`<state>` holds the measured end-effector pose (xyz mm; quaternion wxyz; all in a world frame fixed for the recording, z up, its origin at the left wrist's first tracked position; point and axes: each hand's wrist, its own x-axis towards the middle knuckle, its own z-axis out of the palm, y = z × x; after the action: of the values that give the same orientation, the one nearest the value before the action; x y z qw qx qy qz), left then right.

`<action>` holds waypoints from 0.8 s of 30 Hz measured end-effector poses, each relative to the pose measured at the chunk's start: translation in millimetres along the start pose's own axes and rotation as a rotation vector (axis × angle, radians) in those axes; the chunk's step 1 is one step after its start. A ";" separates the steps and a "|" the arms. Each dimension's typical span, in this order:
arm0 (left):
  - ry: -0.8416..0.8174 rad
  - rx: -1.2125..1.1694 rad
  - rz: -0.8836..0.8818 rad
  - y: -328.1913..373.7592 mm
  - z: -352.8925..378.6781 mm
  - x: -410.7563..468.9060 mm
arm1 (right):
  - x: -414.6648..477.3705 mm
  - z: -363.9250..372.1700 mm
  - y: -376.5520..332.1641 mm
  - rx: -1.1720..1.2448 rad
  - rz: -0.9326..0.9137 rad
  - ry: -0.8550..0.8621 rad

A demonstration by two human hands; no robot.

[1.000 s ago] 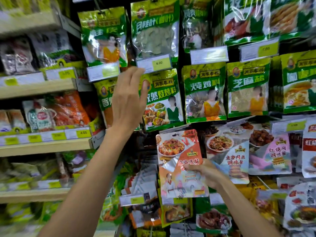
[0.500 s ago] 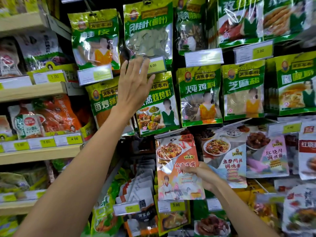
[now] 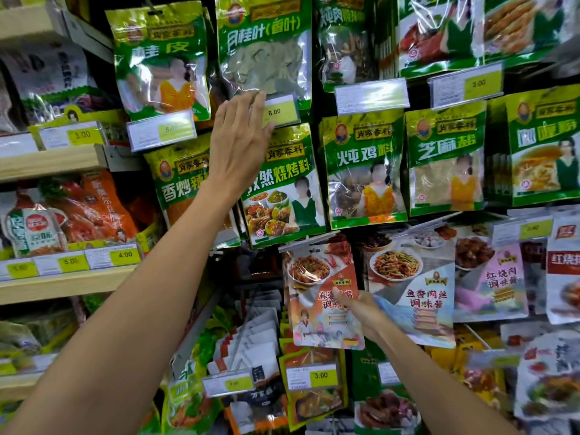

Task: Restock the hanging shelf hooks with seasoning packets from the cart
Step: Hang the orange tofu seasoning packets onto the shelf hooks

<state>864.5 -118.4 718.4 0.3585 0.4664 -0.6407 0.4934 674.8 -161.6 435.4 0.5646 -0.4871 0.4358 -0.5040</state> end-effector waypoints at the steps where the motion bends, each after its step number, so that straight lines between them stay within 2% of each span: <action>1: 0.012 -0.007 -0.002 0.1 0.9 -0.1 | 3.6 1.7 0.9 -0.006 -0.007 0.030; 12: 0.073 -0.018 0.000 -1.1 7.4 -0.8 | 37.2 21.4 2.0 -0.088 -0.016 0.328; 16: 0.093 -0.017 0.004 -1.1 6.7 -1.3 | 38.4 28.3 4.0 -0.304 -0.026 0.464; 20: 0.110 -0.044 0.003 2.1 1.9 -5.8 | 25.3 34.6 4.6 -0.473 -0.043 0.501; 24: 0.252 -0.100 -0.007 10.2 -5.2 -19.9 | -6.1 39.1 3.2 -0.491 -0.193 0.484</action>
<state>860.9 -107.7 698.4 0.4606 0.3846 -0.6127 0.5144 713.1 -151.1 438.0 0.2610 -0.5136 0.6168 -0.5363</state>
